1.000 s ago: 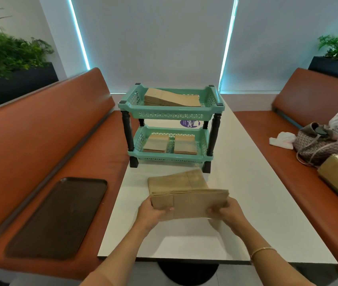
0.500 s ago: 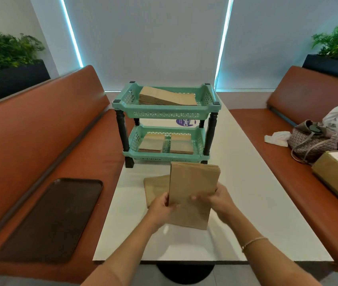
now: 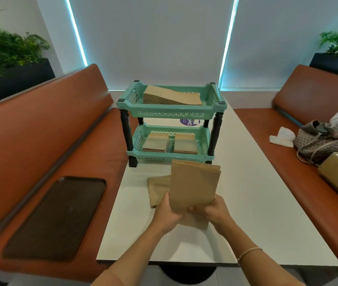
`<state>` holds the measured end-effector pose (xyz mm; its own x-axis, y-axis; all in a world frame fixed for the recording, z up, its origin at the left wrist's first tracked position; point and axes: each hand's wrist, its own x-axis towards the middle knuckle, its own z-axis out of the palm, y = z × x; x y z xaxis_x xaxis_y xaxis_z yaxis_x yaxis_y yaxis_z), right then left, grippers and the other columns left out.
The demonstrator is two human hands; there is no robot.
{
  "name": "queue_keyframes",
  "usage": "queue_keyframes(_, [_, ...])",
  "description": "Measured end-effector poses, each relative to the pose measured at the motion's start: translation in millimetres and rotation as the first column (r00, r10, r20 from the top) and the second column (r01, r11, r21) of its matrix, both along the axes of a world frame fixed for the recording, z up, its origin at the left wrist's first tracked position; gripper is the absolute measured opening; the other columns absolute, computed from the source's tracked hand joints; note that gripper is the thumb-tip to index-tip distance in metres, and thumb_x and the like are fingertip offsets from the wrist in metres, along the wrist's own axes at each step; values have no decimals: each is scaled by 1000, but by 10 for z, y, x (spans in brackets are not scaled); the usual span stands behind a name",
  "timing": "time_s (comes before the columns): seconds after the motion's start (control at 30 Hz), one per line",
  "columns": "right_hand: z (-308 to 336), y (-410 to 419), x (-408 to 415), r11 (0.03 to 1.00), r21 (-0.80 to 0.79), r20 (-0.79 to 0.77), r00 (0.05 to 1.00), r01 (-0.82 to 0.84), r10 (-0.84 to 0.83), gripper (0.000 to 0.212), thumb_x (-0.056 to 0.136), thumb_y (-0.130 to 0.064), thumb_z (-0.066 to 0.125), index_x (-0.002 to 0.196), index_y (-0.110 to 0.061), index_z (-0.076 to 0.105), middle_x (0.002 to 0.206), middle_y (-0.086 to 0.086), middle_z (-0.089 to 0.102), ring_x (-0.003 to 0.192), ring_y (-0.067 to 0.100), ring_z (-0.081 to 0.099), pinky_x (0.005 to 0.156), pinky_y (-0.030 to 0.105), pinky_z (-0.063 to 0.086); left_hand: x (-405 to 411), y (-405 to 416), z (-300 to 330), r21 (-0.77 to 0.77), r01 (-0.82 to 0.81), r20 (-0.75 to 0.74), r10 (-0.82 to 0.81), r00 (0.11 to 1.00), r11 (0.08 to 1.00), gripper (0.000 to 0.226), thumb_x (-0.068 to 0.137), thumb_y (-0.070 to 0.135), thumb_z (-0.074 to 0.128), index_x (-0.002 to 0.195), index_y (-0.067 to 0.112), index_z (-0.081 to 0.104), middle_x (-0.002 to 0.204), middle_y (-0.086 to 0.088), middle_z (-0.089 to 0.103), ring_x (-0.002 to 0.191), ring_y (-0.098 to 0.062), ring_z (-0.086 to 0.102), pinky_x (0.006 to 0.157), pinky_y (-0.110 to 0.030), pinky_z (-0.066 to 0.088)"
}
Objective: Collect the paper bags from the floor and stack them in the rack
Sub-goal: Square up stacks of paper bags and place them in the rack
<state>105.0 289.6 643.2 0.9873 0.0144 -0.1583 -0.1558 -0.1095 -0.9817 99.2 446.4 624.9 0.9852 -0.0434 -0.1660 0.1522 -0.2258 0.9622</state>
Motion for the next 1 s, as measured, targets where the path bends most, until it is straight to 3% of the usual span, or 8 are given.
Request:
queue_keyframes(0.17, [289, -48, 88, 998, 69, 50, 999, -9, 6, 59, 41, -24, 85, 97, -12, 69, 94, 3, 71, 89, 20, 66, 68, 28, 56, -1, 32, -13, 77, 96, -49, -92, 995, 992, 57, 78, 4, 73, 124, 24, 43, 111, 9, 56, 105, -8, 52, 80, -11, 46])
queue_keyframes(0.3, [851, -143, 340, 1000, -9, 187, 982, -30, 31, 30, 67, -5, 81, 91, -16, 67, 93, -2, 68, 85, 13, 64, 66, 23, 55, 102, 77, 84, 101, 142, -62, -137, 989, 985, 56, 78, 7, 73, 126, 20, 48, 115, 8, 60, 108, -11, 57, 95, -28, 48])
queue_keyframes(0.53, [1864, -317, 780, 768, -640, 367, 871, -20, 328, 26, 89, -15, 60, 115, -17, 61, 103, -4, 59, 94, 16, 54, 72, 22, 44, 565, 407, 1022, -70, 8, 121, 1, 993, 998, 37, 73, -2, 75, 97, 19, 57, 104, -7, 68, 81, -13, 67, 71, -27, 57])
queue_keyframes(0.63, [2144, -300, 994, 897, -427, 499, 857, 115, 128, 24, 90, -12, 57, 114, -16, 59, 101, -2, 58, 98, 22, 56, 84, 38, 49, 810, 502, 1556, -385, -258, 186, 349, 919, 886, 39, 76, 0, 72, 107, 12, 50, 103, -9, 63, 82, -18, 62, 63, -25, 51])
queue_keyframes(0.73, [2315, -172, 1207, 984, -127, 475, 878, 127, -52, 23, 92, -11, 54, 113, -20, 55, 100, -1, 60, 97, 26, 59, 85, 45, 52, 1041, 505, 1979, -541, -286, 154, 428, 891, 791, 39, 86, 11, 64, 119, 12, 44, 106, -5, 62, 93, -19, 61, 76, -36, 52])
queue_keyframes(0.8, [2394, -63, 1356, 991, -32, 447, 889, 130, -102, 29, 94, -12, 52, 123, -16, 52, 107, 2, 60, 99, 25, 59, 86, 45, 52, 1170, 473, 2162, -469, -255, 162, 366, 916, 846, 37, 89, 19, 61, 122, 13, 46, 108, -2, 63, 94, -17, 62, 81, -38, 53])
queue_keyframes(0.9, [2482, 58, 1591, 975, -168, 402, 913, 144, -66, 33, 95, -17, 48, 128, -14, 49, 112, 2, 59, 102, 27, 59, 89, 47, 52, 1367, 470, 2394, -335, -307, 277, 404, 872, 891, 27, 92, 20, 58, 116, 13, 49, 101, 2, 62, 87, -12, 61, 72, -24, 51])
queue_keyframes(1.0, [2555, 152, 1768, 965, -239, 330, 944, 105, -21, 30, 93, -17, 44, 122, -12, 49, 110, 9, 62, 97, 32, 62, 85, 49, 54, 1634, 571, 2551, -173, -394, 333, 430, 839, 903, 27, 91, 24, 60, 112, 11, 50, 106, -3, 60, 98, -20, 59, 85, -34, 51])
